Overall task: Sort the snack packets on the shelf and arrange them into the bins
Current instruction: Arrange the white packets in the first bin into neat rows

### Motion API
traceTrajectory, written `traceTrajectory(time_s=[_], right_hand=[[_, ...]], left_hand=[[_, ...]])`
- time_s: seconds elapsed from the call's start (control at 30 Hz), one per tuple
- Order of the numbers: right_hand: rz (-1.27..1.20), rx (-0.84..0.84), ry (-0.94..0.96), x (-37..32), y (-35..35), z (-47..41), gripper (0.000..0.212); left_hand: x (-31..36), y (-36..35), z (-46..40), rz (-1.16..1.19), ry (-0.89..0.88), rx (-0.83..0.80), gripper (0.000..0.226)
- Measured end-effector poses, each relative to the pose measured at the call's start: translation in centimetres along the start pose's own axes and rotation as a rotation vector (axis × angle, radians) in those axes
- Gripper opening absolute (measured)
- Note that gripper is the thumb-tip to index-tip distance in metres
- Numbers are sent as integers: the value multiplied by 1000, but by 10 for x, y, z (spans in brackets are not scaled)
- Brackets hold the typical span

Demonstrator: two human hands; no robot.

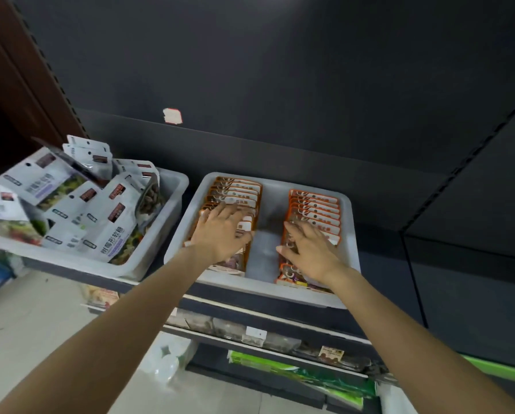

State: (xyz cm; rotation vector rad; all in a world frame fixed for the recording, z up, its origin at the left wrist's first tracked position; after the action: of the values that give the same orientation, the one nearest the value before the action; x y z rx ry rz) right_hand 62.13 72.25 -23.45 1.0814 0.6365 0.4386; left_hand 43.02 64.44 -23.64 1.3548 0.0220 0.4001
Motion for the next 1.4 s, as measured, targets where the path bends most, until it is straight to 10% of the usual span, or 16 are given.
traceTrajectory(time_s=[0.1,0.67,1.07,1.23,1.4], right_hand=[[42,33,-54,-8,1,-5,59],[-345,346,99,-256,-12,-13,34],[-444,177,31,-300,-10,-70,50],[-487,249,-25,-292,-6,-90,42],[-611,253,-99,-273,-6,-100,49]], left_hand=[[-17,-2,7,60,-36,-106,60],[-188,75,125,148,-129,419,29],[-241,81,111,422,-188,-138,90],[-252,82,81,258,-68,63,23],[-253,89,62,438,34,188,10]])
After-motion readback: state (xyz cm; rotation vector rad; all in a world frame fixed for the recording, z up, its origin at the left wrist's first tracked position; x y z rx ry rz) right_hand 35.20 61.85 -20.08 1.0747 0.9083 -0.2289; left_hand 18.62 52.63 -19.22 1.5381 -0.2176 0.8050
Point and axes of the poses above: each hand's wrist, its own z-axis away from the middle knuckle, its own y-axis out of the back of the hand, x = y × z, the point moved 1 cm from there along -z, towards the middle knuckle, and after that the axes turned 9 degrees about -x, right-handed, at the moved point
